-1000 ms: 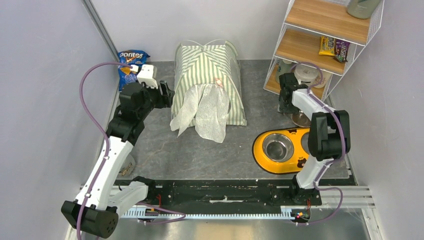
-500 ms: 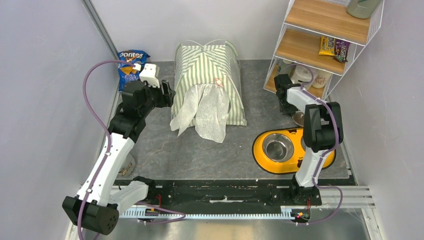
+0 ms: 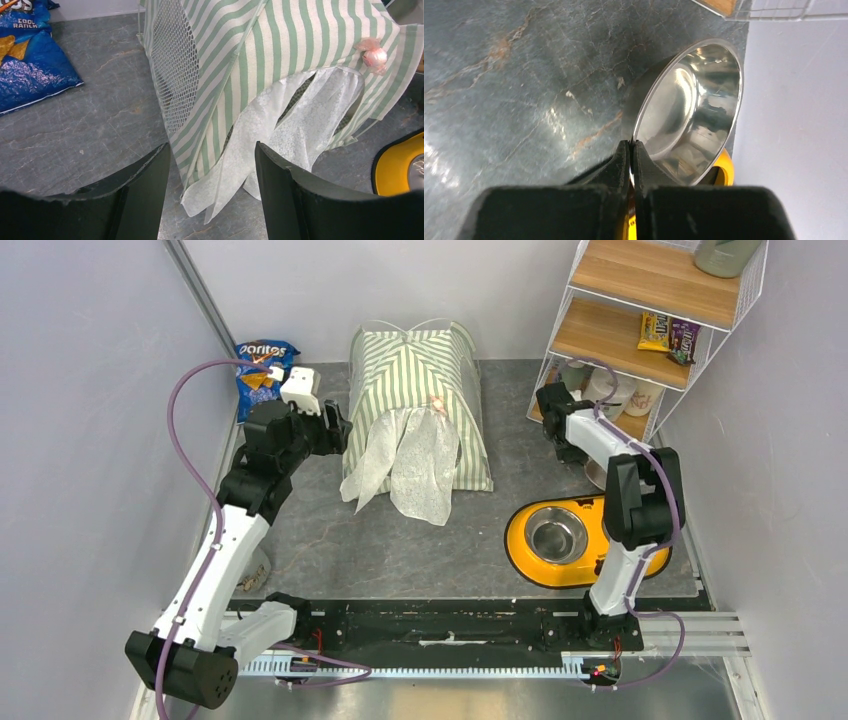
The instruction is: Set up the pet tent
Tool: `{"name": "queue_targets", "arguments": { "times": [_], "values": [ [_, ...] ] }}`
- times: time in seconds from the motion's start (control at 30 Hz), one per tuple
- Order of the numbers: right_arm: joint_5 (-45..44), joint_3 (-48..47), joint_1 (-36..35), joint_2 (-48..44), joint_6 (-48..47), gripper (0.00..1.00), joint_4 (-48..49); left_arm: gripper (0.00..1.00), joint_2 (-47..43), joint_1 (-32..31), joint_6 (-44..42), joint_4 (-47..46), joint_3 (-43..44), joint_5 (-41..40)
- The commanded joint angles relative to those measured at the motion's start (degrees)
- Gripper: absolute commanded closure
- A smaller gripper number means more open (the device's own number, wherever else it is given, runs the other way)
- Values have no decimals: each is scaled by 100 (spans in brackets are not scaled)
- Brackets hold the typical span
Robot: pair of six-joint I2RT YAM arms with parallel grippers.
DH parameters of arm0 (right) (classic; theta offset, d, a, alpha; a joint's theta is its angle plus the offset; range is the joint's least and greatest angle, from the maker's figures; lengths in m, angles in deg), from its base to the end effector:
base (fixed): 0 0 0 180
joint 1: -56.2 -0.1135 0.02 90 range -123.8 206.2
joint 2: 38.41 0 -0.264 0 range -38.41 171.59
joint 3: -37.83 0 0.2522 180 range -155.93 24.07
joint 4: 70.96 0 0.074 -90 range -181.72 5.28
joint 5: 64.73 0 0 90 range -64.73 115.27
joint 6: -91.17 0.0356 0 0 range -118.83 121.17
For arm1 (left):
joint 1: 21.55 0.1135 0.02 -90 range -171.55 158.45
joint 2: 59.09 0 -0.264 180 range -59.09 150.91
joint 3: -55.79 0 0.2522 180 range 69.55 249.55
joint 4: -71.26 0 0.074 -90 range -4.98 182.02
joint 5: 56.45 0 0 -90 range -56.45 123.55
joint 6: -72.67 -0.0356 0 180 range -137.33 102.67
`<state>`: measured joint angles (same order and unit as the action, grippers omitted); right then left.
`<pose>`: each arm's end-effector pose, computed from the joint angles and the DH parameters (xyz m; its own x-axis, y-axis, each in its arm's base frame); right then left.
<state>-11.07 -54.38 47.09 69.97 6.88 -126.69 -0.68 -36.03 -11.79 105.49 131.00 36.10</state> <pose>0.3759 0.0389 0.1962 -0.9285 -0.0677 -0.3652 0.1473 0.8354 -0.5295 0.2200 -0.0585 0.3785 -0.3168 -0.0178 -0.9483 0.2615 0.9594 -0.1054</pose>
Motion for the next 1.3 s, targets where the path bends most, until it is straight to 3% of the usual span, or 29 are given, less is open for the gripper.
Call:
{"name": "queue_targets", "arguments": {
  "times": [0.0,0.33,0.93,1.17,1.27],
  "values": [
    [-343,-269,-99,-855,260,100,-583,31,-169,15,-91,-154,162,159],
    [-681,250,-80,-1746,1555,100,-1856,31,-261,15,-13,-157,42,261],
    [790,1508,1274,-2269,2460,100,-1108,31,-220,9,4,-70,201,316],
    [1091,1641,1367,-2310,2509,80,-944,31,-310,11,227,83,192,380],
    [1180,1609,1367,-2400,2528,64,-948,31,-354,7,379,277,243,445]
  ]
}}
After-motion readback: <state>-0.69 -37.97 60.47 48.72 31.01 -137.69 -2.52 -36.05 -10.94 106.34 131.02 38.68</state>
